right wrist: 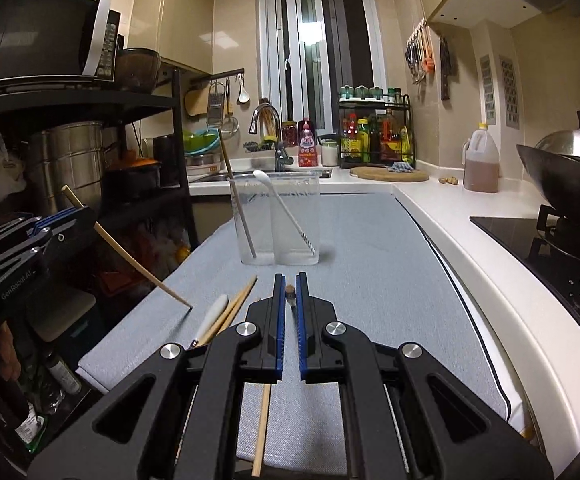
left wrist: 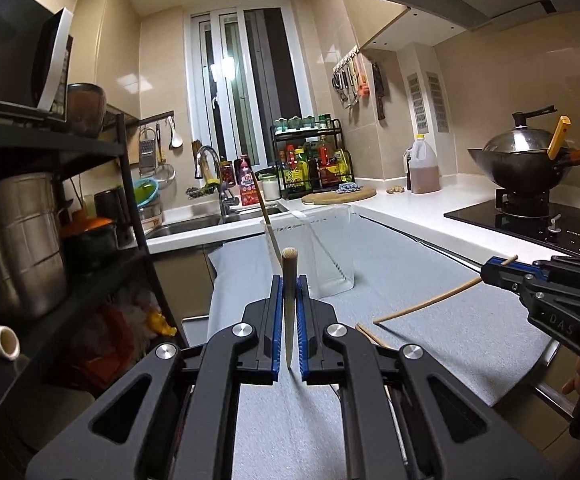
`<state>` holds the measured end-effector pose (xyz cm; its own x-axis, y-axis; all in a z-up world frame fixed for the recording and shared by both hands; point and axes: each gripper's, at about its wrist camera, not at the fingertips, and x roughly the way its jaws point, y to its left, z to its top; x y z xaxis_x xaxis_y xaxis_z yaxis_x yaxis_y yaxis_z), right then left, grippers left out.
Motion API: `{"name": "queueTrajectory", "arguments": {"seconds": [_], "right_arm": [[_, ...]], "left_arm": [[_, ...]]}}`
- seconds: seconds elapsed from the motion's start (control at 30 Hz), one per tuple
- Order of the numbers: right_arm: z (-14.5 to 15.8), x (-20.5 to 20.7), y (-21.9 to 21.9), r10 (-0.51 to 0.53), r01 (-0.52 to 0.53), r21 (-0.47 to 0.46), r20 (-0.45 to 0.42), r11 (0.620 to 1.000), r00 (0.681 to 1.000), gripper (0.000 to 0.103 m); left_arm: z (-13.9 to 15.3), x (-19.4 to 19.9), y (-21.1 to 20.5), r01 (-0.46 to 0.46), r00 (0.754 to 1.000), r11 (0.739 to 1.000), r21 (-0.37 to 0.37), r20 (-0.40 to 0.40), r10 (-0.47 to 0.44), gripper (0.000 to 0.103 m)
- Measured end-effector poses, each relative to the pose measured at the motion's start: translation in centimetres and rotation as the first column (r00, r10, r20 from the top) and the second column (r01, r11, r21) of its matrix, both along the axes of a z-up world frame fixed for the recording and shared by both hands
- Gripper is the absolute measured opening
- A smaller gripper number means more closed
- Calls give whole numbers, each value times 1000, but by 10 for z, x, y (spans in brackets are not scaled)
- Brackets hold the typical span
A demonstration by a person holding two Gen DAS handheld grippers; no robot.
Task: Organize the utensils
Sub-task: 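Lift both chopsticks upright and carry them toward the clear holder, then position both held chopsticks above the holder openings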
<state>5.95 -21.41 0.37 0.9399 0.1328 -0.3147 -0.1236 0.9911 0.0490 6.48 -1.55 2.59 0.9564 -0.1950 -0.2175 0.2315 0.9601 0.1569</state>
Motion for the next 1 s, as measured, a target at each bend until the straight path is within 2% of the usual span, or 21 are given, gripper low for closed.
{"name": "queueTrajectory", "arguments": {"seconds": [0.13,0.23,0.47,0.57,1.0], "right_arm": [[6,6,3,-5,5,-8,-2,1000,1000,5],[11,12,4,-22,22,3,-27,1000,999,5],[29,29,4,-55,55,-15,-25,998,998,5],[34,35,-1,-70,69,-13,-24,998,997,5],[59,53,-2,-77,76,-40,-21,996,997,5]], "left_arm": [[8,5,1,8,1000,1000,8,-7,-8,7],[13,11,4,21,999,1000,-16,-37,-21,6],[30,34,30,40,992,991,-129,-115,-55,6],[37,40,38,39,990,987,-154,-127,-59,6],[53,62,39,17,987,993,-121,-156,-36,6]]}}
